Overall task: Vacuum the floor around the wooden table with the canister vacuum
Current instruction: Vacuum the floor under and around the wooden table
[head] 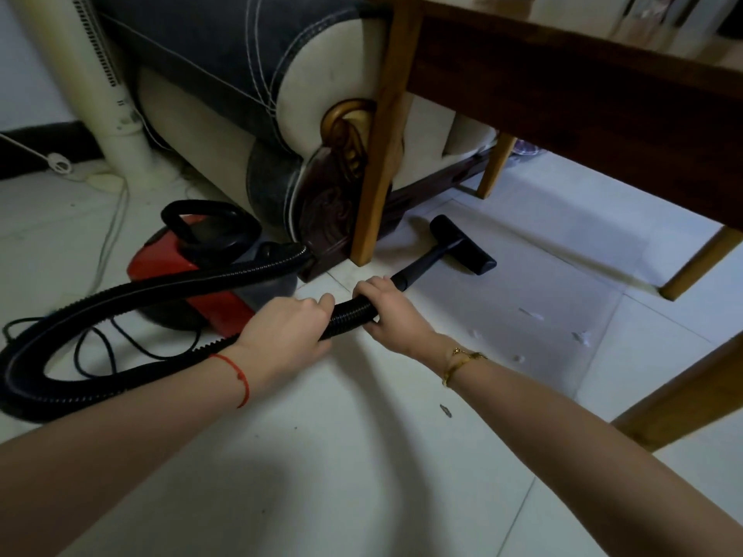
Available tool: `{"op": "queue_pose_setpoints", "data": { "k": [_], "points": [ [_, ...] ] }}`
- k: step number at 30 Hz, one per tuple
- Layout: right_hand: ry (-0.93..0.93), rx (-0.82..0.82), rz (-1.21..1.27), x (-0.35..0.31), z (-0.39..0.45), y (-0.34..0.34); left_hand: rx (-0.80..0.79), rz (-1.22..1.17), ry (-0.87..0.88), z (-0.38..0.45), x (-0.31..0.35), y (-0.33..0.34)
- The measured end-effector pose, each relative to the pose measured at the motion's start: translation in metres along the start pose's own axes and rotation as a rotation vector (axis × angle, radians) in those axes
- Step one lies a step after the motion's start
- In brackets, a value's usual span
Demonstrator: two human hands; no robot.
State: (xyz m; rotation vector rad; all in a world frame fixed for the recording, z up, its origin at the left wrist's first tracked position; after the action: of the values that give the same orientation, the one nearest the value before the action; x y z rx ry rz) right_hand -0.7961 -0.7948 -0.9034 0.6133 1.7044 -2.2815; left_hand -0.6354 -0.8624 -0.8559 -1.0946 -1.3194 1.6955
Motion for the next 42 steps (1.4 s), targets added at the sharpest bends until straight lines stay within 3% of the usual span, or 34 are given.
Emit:
{"op": "queue_pose_setpoints", "data": {
  "k": [7, 13, 30, 42],
  "points": [
    [-0.016, 0.02, 0.008, -0.025, 0.002, 0.009, -0.01, 0.033, -0.011, -0.022, -0.014, -0.007],
    [-0.012, 0.047, -0.042, -0.006, 0.0, 0.001, -0.016, 0.028, 0.02, -0.002, -0.004, -0.005],
    [0.239, 0.003, -0.124, 0.172, 0.021, -0.049, -0.028, 0.011, 0.075, 0.173, 0.074, 0.04],
    [0.362, 0.004, -0.134, 0.257, 0.018, -0.072, -0.017, -0.064, 0.084, 0.259, 0.125, 0.07]
  ]
}}
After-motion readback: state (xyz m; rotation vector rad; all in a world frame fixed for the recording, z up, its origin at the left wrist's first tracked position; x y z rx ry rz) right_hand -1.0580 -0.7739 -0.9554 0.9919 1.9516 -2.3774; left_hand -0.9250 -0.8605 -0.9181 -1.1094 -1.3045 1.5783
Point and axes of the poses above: each hand's wrist, its own z-axis towards the middle knuckle, its own y-axis out of the palm, x = y × z, the point moved 2 cm from there along z, towards the middle knuckle, and after that the axes turned 3 degrees about z, right-handed, at the moved point
